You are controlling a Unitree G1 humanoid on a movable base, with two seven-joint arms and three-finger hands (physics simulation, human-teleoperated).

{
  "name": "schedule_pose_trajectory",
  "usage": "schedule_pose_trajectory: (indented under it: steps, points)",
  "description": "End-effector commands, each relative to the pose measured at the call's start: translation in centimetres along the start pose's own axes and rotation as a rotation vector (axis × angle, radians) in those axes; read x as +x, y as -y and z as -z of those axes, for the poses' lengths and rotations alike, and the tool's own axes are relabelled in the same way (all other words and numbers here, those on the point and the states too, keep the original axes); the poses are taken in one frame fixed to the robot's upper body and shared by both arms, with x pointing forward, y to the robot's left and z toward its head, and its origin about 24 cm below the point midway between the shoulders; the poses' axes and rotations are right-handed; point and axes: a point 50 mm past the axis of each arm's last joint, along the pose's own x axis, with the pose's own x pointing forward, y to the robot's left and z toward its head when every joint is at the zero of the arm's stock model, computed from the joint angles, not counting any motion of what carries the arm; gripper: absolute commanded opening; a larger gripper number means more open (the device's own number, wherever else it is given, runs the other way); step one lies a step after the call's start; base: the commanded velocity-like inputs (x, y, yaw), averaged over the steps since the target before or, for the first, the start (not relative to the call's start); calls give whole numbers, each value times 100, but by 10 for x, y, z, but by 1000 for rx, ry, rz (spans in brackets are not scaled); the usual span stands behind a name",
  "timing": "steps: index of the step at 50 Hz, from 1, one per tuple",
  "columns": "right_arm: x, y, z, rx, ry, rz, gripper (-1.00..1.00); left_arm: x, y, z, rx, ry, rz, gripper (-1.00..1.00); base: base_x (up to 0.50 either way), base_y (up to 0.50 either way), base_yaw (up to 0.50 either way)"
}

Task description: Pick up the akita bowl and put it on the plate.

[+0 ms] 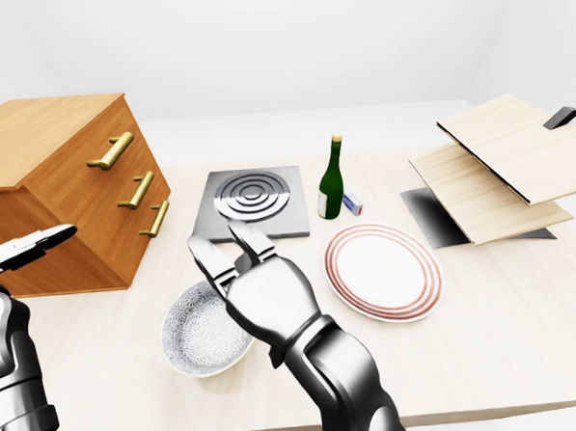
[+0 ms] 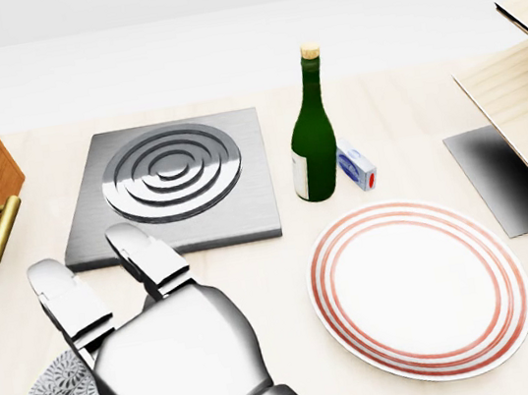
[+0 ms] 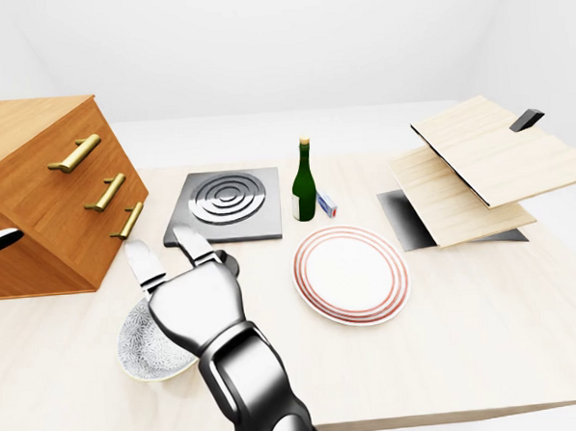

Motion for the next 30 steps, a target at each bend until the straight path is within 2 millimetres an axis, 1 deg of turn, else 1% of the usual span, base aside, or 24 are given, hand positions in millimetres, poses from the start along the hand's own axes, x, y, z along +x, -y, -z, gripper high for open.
schedule_pose_trajectory:
  steps: [1,7,14,24,30]
  points:
    - [2,-11,-5,1,25,-53,100,0,0,-1,0,0,2,100,0,0,0]
    - [3,-18,-8,8,40,-82,100,0,0,-3,-1,-1,2,100,0,0,0]
    - [8,-35,-9,36,64,-165,100,0,0,-2,-3,-1,3,100,0,0,0]
    - [19,-41,-4,62,60,-206,100,0,0,-2,-2,0,5,100,0,0,0]
    - [23,-51,-1,83,58,-254,100,0,0,-3,-2,1,6,100,0,0,0]
